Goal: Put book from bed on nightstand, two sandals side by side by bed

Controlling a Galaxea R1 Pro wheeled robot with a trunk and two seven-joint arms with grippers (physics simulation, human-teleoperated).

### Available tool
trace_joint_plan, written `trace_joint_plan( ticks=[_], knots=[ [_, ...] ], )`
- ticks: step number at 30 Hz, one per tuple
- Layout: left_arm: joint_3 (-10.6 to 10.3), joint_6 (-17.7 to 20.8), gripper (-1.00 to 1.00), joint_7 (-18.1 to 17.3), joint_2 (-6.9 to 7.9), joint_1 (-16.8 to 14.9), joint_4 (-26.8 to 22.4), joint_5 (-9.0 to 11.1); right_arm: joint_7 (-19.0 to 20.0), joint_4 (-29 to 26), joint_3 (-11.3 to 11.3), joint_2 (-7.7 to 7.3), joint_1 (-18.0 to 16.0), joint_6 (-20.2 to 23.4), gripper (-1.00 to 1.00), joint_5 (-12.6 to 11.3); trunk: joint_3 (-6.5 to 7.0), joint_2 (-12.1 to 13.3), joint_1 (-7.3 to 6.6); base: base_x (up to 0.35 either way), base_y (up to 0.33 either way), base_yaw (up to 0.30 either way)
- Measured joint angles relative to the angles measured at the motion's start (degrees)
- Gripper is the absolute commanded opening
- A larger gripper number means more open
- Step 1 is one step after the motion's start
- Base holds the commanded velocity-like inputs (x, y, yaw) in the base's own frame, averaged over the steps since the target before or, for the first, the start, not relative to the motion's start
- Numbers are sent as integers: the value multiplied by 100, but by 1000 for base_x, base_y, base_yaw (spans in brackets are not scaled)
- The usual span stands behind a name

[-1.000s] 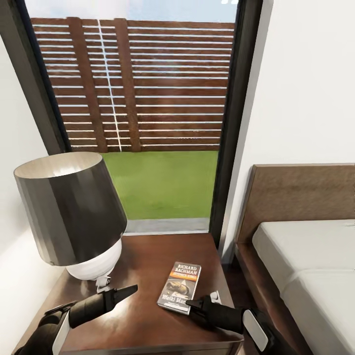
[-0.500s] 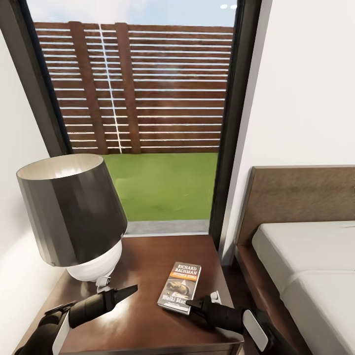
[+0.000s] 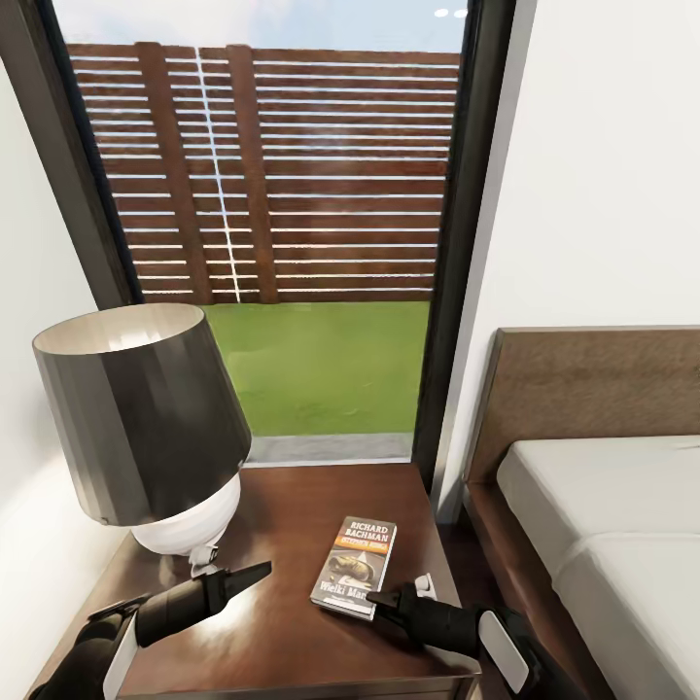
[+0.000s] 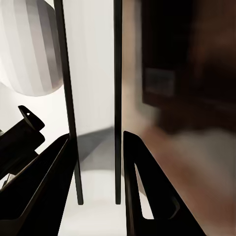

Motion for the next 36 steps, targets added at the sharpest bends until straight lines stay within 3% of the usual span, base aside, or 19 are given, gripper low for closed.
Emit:
trace_joint_plan(
  ticks=[4, 5, 36],
  knots=[
    [1, 0, 100, 0, 0, 0, 0, 0, 0, 0, 0, 0, 0, 0, -100, -2, 0, 0, 0, 0, 0, 0],
    [1, 0, 100, 0, 0, 0, 0, 0, 0, 0, 0, 0, 0, 0, 100, -4, 0, 0, 0, 0, 0, 0],
    [5, 0, 100, 9, 0, 0, 2, 0, 5, -1, -3, 0, -1, 19, 100, -46, 0, 0, 0, -2, 0, 0]
  ],
)
